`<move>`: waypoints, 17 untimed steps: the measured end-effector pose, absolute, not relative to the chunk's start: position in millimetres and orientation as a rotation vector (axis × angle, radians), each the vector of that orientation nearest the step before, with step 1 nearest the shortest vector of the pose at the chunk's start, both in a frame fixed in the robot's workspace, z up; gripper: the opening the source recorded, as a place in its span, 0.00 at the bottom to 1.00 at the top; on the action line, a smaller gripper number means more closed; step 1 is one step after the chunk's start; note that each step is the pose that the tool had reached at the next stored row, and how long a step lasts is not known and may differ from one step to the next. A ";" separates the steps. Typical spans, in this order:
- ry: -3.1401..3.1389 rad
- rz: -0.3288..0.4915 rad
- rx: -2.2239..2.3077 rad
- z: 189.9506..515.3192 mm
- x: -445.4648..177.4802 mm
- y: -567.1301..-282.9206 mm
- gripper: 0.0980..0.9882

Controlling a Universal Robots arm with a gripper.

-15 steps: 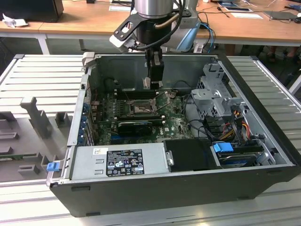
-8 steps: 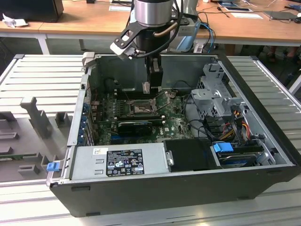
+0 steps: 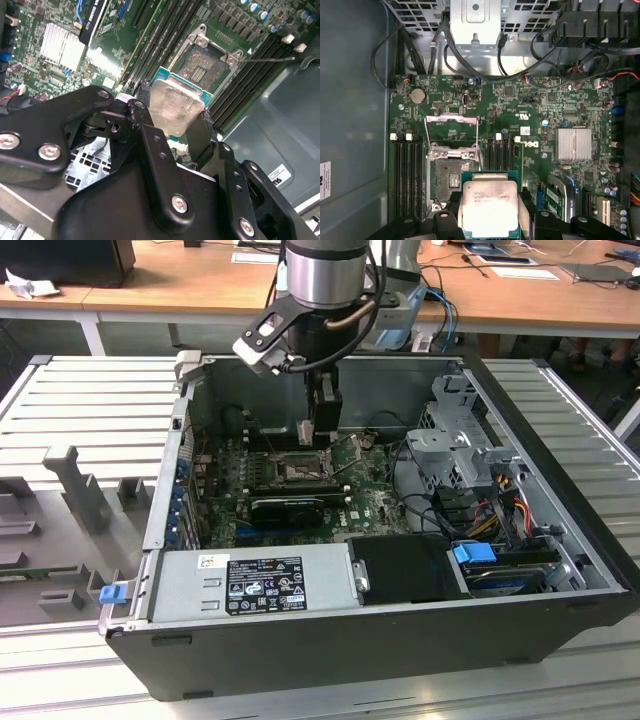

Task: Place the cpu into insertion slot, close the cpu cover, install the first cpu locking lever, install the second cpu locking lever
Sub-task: 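Place the cpu into insertion slot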

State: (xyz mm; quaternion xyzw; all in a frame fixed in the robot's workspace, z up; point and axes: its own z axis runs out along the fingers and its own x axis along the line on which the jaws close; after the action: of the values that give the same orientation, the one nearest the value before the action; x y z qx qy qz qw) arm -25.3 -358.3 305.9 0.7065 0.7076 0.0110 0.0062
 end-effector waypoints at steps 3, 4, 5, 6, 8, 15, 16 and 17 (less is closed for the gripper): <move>2.215 0.033 2.212 303.5 -25.3 -358.3 0.48; 2.215 0.033 2.211 302.7 -25.3 -358.3 0.48; 2.215 0.033 2.211 302.0 -25.3 -358.3 0.48; 2.215 0.033 2.212 301.0 -25.3 -358.3 0.48; 2.215 0.033 2.212 298.2 -25.3 -358.3 0.48; 2.220 0.023 2.216 278.8 -25.6 -357.2 0.48; 2.220 0.023 2.216 277.0 -25.5 -355.7 0.48; 2.221 0.024 2.216 275.6 -25.6 -354.0 0.48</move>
State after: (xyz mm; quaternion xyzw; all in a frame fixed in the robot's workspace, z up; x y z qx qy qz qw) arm -25.6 -354.0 275.6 0.7064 0.7078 0.0077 0.0020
